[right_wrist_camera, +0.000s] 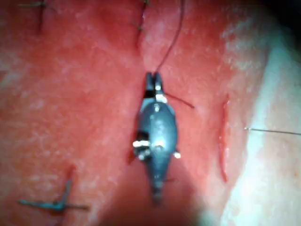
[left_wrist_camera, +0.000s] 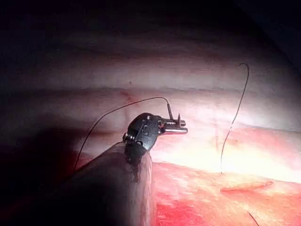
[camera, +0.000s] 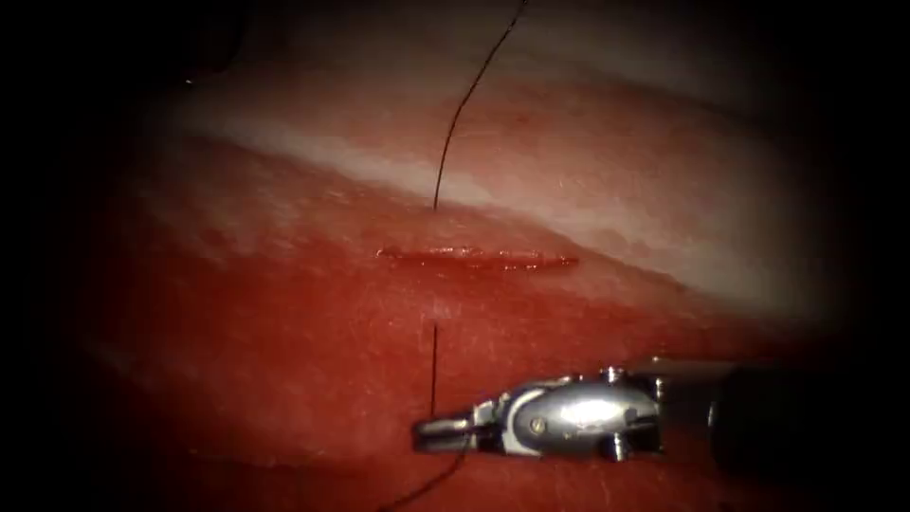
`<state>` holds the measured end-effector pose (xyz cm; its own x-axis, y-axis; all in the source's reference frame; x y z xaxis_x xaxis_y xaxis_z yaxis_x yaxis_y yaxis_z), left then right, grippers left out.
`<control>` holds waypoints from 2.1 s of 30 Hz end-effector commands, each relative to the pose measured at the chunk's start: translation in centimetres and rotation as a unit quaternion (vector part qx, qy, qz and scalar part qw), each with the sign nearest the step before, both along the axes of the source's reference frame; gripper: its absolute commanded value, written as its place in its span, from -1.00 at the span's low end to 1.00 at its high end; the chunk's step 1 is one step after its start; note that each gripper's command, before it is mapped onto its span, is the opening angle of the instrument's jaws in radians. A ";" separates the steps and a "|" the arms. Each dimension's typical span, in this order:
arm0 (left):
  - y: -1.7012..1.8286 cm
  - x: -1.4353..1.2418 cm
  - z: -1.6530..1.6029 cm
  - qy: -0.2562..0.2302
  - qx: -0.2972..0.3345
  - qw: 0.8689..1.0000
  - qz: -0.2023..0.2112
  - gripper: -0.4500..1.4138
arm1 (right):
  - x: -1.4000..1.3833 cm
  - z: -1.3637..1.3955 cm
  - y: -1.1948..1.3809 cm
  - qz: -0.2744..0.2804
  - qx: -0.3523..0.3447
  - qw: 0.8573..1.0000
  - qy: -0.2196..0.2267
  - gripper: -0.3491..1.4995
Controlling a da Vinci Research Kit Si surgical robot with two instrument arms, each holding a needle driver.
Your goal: Wound Closure
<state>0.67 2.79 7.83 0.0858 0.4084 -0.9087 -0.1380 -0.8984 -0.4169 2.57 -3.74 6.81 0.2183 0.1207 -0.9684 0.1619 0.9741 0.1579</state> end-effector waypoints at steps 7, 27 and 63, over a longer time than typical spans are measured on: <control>0.05 -0.03 0.06 0.000 -0.001 1.000 0.000 -1.00 | 0.21 -0.31 -0.44 -0.026 -0.009 1.000 0.009 -1.00; 0.05 -0.03 0.05 0.000 -0.001 1.000 0.000 -1.00 | 0.26 -0.55 -0.37 0.020 -0.030 0.999 -0.011 0.58; 0.05 -0.03 0.10 0.001 0.001 1.000 0.001 -1.00 | 0.13 0.67 0.91 0.078 0.005 0.997 -0.013 -0.46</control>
<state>0.68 2.79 7.88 0.0844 0.4122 -0.9072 -0.1372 -0.8969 -0.4204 2.62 -2.80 7.44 0.2253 0.1643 -0.9603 -0.0031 0.9858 0.1680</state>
